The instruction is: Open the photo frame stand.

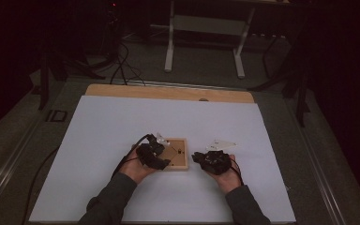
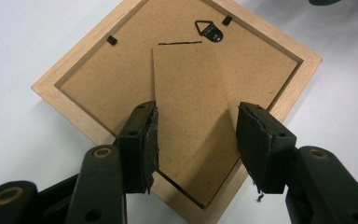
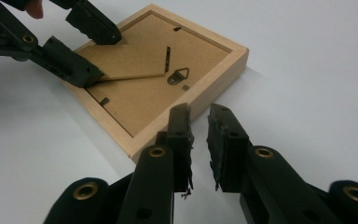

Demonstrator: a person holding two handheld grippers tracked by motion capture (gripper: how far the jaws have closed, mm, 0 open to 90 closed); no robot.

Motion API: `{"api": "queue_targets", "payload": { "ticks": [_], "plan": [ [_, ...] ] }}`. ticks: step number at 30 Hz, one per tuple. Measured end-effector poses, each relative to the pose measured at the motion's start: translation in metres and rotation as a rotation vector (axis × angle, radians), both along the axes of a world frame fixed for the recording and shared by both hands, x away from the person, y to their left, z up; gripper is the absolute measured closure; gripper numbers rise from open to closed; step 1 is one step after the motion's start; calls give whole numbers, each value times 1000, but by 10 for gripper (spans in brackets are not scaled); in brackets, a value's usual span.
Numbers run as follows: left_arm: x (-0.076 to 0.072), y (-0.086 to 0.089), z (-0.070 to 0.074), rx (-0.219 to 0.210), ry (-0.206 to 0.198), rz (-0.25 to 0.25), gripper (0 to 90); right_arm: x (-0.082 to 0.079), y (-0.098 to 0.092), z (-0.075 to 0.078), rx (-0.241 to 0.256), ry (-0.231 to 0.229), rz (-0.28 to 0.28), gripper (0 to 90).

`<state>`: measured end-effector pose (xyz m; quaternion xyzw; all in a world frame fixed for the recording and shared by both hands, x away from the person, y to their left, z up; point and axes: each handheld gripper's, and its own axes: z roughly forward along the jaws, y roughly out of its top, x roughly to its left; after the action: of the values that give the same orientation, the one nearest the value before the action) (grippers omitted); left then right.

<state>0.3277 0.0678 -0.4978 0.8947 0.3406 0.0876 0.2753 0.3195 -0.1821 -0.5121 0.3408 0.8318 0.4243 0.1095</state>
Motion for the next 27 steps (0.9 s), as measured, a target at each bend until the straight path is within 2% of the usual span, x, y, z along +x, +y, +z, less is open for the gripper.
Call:
{"api": "queue_targets", "payload": {
  "ticks": [9,16,20,27],
  "plan": [
    [-3,4,-1,-28,4,28,492,-1,2,1,7,-4,8,788],
    [-3,2,0,-15,3,29,506,-2,6,-1,13,-6,21,820],
    [-3,2,0,-15,3,31,507,-4,11,-1,17,-13,52,892],
    [-2,2,0,-16,7,32,507,-8,21,-5,2,-9,93,897]
  ]
}}
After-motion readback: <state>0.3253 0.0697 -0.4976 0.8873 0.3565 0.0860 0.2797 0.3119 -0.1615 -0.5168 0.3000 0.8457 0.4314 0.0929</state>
